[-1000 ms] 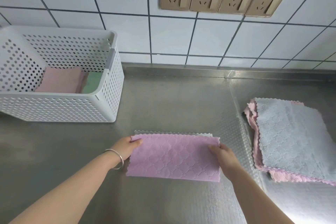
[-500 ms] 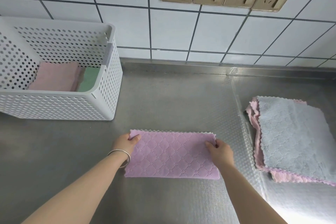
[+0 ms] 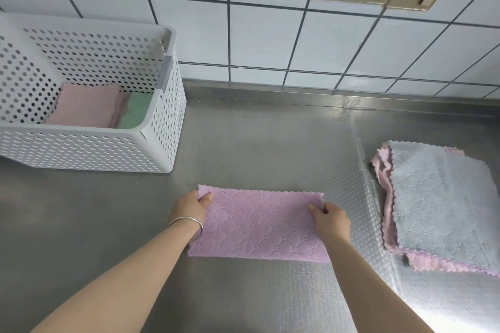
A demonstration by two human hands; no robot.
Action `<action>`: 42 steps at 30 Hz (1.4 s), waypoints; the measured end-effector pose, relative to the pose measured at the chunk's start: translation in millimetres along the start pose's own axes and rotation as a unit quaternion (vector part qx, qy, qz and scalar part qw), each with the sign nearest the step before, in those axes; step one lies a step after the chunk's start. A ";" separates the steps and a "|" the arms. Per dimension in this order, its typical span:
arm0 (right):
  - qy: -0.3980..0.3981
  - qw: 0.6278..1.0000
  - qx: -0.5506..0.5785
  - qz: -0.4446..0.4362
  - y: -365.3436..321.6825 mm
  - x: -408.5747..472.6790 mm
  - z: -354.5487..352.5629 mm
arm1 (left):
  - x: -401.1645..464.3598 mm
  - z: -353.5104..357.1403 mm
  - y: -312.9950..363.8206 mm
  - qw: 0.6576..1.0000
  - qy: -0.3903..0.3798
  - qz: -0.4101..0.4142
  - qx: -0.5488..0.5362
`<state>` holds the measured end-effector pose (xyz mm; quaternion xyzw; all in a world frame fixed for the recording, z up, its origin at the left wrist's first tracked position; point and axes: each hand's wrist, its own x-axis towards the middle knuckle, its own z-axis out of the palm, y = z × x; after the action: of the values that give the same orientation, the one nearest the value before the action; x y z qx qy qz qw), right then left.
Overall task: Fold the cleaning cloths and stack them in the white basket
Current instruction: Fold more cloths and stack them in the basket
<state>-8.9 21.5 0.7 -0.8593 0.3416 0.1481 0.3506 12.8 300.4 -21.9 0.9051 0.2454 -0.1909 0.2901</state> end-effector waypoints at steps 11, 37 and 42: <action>0.031 0.999 -0.009 0.006 -3.5 1.7 4.0 | 1.4 0.6 1.9 1.000 0.004 0.005 0.015; 0.038 0.999 0.010 -0.023 -3.3 -7.1 5.7 | 3.8 1.2 5.2 0.999 0.015 -0.003 0.039; 0.039 0.998 0.029 -0.033 1.5 -9.9 5.0 | 3.3 1.9 5.2 0.999 0.010 -0.019 0.027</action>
<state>-17.2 29.0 1.3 -0.8647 0.3302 0.0930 0.3669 18.0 296.7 -22.7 0.9096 0.2603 -0.1938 0.2596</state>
